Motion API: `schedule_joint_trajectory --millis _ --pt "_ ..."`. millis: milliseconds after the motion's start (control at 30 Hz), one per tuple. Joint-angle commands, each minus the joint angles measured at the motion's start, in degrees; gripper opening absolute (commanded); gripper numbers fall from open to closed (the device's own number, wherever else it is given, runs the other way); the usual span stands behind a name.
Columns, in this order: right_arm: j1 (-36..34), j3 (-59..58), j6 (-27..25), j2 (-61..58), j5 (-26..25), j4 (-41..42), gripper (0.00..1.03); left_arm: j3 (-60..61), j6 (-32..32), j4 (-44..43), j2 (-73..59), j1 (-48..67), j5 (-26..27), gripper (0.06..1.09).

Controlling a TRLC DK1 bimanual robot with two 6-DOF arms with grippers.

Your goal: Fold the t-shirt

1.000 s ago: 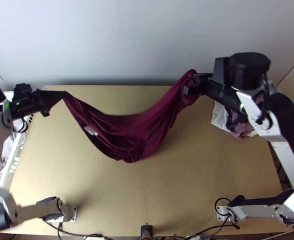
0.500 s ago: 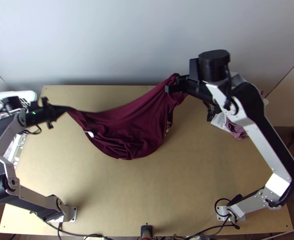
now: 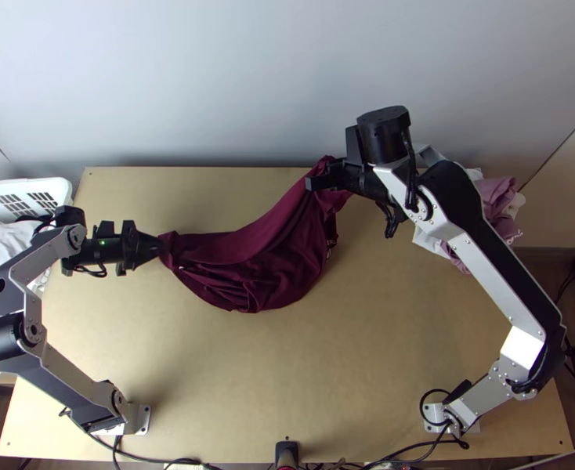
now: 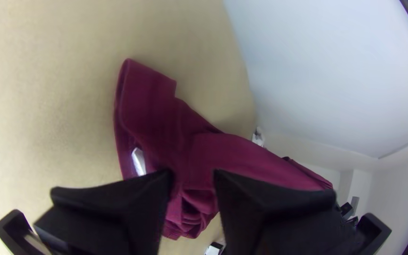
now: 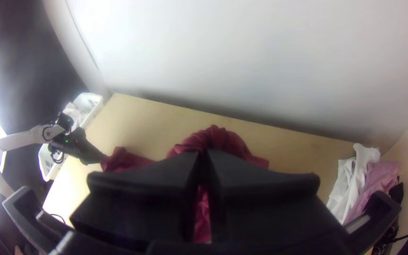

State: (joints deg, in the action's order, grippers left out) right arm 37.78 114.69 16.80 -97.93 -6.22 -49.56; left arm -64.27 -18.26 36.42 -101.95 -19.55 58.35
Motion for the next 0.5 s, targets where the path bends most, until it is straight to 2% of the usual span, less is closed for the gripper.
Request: schedule_joint_trajectory --millis 0,133,200,267,300,467 --pt "0.5 0.3 -0.1 -0.6 -0.1 0.3 0.03 -0.4 3.4 1.9 0.3 -0.7 -0.8 0.95" --pt "0.5 0.5 -0.1 -0.5 -0.1 0.3 0.03 -1.8 9.8 9.2 4.7 -0.9 -1.0 0.98" --pt "0.5 0.5 -0.1 -0.5 -0.1 0.3 0.03 -1.8 12.5 12.6 6.8 -0.8 -2.8 0.98" --pt "0.5 0.5 -0.1 -0.5 -0.1 0.3 0.03 -2.0 18.0 18.4 8.2 -0.4 -4.2 1.0" --pt "0.5 0.5 -0.1 -0.5 -0.1 0.3 0.03 -2.2 21.6 21.5 8.8 -0.4 -5.8 1.02" --pt "0.5 1.0 -0.1 -0.5 -0.1 0.3 0.03 0.6 27.6 24.5 10.9 -0.8 -14.3 1.02"
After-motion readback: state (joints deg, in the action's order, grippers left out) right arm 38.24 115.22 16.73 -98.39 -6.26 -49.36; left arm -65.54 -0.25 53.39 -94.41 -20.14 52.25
